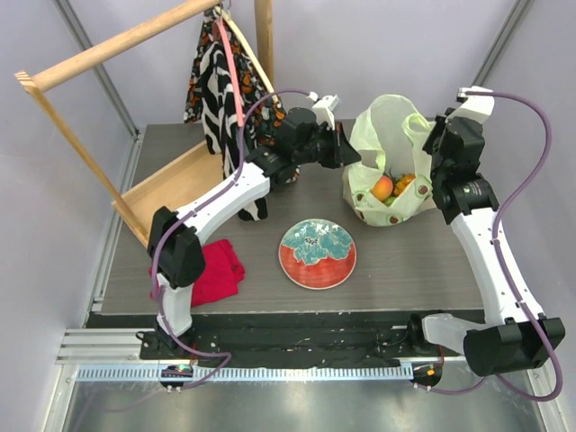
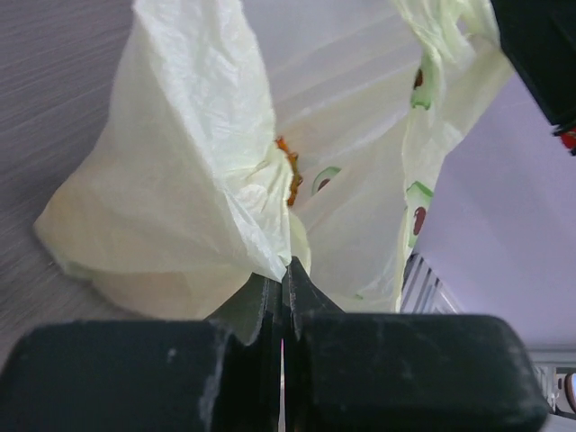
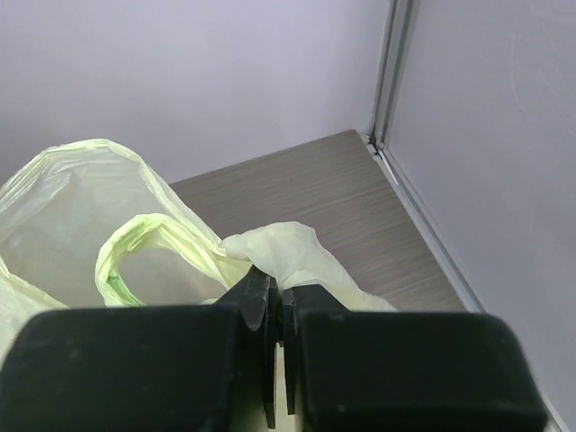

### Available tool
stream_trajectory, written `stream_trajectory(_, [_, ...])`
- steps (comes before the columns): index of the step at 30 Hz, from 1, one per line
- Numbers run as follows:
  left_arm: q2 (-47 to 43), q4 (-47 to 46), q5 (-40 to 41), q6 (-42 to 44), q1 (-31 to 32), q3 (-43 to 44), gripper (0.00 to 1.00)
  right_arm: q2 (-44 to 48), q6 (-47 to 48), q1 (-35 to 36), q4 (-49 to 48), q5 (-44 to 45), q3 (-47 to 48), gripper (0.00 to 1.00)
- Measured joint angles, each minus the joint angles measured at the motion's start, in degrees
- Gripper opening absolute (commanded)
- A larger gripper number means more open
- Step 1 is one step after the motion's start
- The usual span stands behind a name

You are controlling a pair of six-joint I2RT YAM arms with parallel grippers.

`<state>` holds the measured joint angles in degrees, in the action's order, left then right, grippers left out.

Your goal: Place the fruits into the plastic bag

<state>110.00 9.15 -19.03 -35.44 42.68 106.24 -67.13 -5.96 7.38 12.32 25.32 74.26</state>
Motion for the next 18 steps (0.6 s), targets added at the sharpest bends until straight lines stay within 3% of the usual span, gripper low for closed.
stream_trajectory(8, [5.51, 0.42, 0.92, 1.60, -0.83, 0.13, 0.04, -3.82, -2.21, -4.63, 0.35, -0.66, -7.28, 0.02])
stream_trajectory(10, [5.57, 0.59, 1.01, 1.92, -0.83, 0.22, 0.22, -4.02, -2.78, -5.03, 0.94, -1.03, -8.15, 0.07])
stream_trajectory(11, [5.57, 0.59, 1.01, 2.32, -0.85, 0.42, 0.30, -3.96, -3.06, -5.11, 1.18, -1.16, -8.31, 0.14])
stream_trajectory(12, [5.57, 0.59, 1.01, 2.58, -0.85, 0.61, 0.45, -3.87, -3.28, -5.14, 1.20, -1.33, -8.31, 0.20])
stream_trajectory(15, [5.55, 0.46, 0.94, 2.93, -0.85, 1.01, 0.71, -3.17, -3.98, -5.14, 1.29, -2.12, -8.31, 0.44])
stream_trajectory(17, [5.55, 0.48, 0.87, 3.67, -0.79, 1.03, 0.80, -2.47, -4.52, -5.14, 1.46, -2.56, -8.28, 0.59])
stream_trajectory(18, [5.53, 0.50, 0.94, 3.93, -0.74, 1.01, 0.92, -2.03, -4.68, -5.14, 1.60, -2.82, -8.28, 0.63])
